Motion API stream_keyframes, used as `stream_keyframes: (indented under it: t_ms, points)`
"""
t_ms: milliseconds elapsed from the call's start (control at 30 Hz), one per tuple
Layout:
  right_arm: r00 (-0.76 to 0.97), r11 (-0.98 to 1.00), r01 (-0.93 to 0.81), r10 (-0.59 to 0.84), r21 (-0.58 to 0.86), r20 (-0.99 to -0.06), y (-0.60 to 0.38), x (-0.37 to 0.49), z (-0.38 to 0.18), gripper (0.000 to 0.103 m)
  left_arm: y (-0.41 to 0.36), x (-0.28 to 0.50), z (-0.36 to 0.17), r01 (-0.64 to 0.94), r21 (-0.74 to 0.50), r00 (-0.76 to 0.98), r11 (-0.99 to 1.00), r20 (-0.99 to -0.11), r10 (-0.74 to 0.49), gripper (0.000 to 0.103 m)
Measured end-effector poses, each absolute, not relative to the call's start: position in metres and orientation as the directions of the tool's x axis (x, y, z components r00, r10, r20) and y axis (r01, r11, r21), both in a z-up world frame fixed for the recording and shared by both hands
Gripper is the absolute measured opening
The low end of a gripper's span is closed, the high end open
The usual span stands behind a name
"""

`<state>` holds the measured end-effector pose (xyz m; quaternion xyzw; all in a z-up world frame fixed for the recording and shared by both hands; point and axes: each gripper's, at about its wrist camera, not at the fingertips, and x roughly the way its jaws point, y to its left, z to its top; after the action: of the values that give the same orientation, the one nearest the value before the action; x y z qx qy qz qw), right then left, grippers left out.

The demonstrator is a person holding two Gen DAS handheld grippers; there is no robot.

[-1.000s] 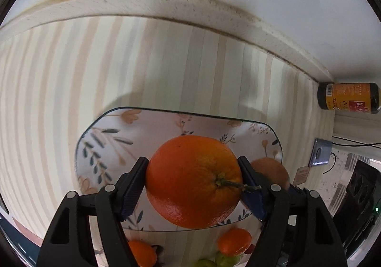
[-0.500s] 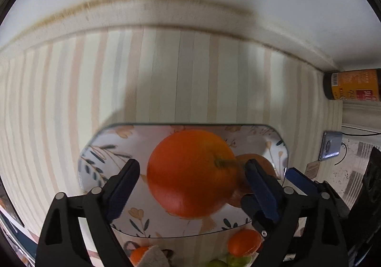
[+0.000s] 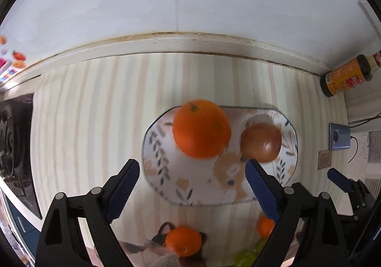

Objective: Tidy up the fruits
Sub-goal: 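Lower the orange onto the deer plate with the left tool while the right tool sets the apple there, then grasp a tangerine by the cat mat with the left tool while the right tool grasps another tangerine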

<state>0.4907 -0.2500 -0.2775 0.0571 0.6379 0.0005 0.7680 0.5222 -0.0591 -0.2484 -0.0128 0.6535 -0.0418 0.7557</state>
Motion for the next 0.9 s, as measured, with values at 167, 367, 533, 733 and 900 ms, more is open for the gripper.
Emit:
stream_keyframes:
  t_ms: [167,367,533,733,900]
  points:
    - [0.230,0.995,0.062,0.060,0.076,-0.971,-0.242,0.461,-0.256,0.099,-0.047,0.488,-0.227,0.041,-0.066,0.199,0.997,-0.977,-0.073,0.091]
    - [0.284,0.996,0.048,0.055,0.072,-0.957,-0.233,0.426,-0.222,0.099,-0.033,0.450,-0.203,0.054,-0.085,0.232,0.995,-0.968,-0.095,0.091]
    - [0.332,0.995,0.046,0.063,0.083,-0.941,-0.228,0.401,-0.193,0.099,-0.028,0.427,-0.183,0.071,-0.074,0.265,0.995,-0.960,-0.090,0.091]
    - [0.376,0.994,0.044,0.074,0.098,-0.924,-0.225,0.379,-0.164,0.099,-0.024,0.404,-0.155,0.076,-0.088,0.312,0.993,-0.944,-0.107,0.091]
    - [0.401,0.990,0.053,0.098,0.129,-0.911,-0.223,0.364,-0.148,0.099,-0.022,0.389,-0.143,0.078,-0.111,0.327,0.991,-0.936,-0.131,0.091]
